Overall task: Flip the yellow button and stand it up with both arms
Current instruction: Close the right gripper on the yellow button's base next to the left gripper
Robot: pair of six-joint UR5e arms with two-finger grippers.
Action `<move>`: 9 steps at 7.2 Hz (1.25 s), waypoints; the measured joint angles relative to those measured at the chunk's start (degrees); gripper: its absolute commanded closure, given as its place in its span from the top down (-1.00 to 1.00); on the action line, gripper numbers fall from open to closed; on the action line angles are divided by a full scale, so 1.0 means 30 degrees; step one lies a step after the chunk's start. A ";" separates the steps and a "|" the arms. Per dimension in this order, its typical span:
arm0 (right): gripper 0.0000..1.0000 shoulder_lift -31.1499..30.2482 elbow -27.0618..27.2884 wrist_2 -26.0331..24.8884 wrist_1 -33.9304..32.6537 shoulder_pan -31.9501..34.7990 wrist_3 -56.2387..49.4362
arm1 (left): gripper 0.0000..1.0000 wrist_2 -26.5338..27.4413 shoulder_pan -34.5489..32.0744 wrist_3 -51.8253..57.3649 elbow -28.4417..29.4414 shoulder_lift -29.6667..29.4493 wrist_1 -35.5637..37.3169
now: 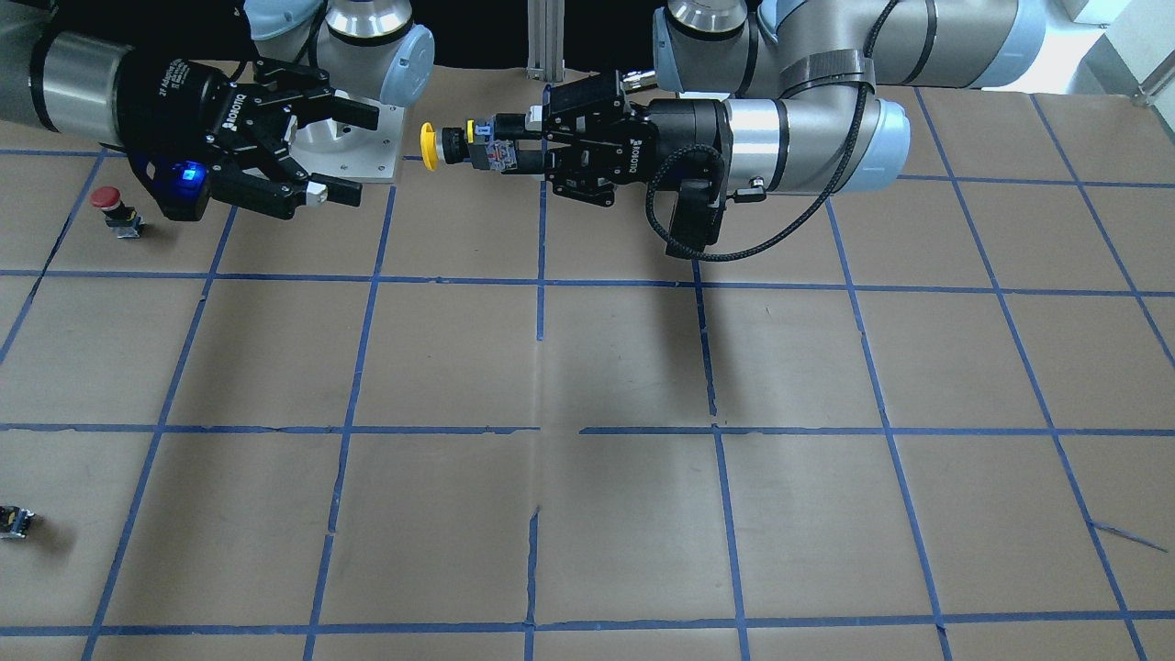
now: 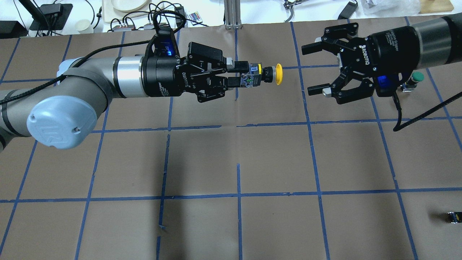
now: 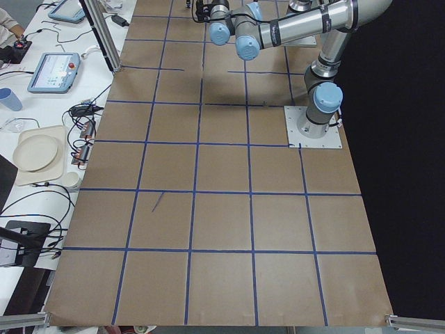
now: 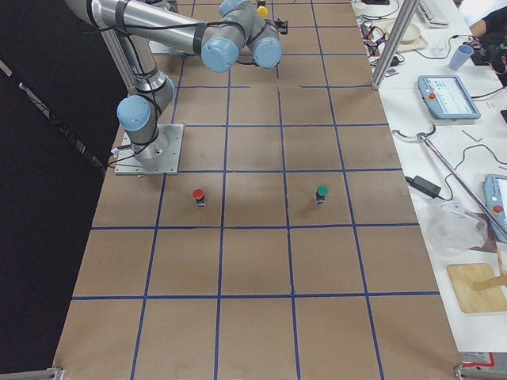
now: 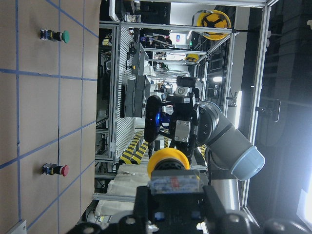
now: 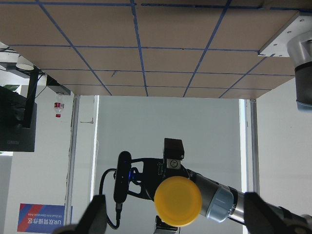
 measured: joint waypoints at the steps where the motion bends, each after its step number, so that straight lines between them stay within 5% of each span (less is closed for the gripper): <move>1: 0.99 -0.0269 0.0315 0.0279 0.0069 0.0276 -0.0164 | -0.99 -0.0008 -0.0013 -0.0017 0.0008 0.0043 0.0000; 9: 0.96 -0.0253 0.0597 0.2359 0.0307 0.1124 -0.0066 | -0.99 -0.0030 -0.0053 -0.0088 0.0021 0.0118 0.0206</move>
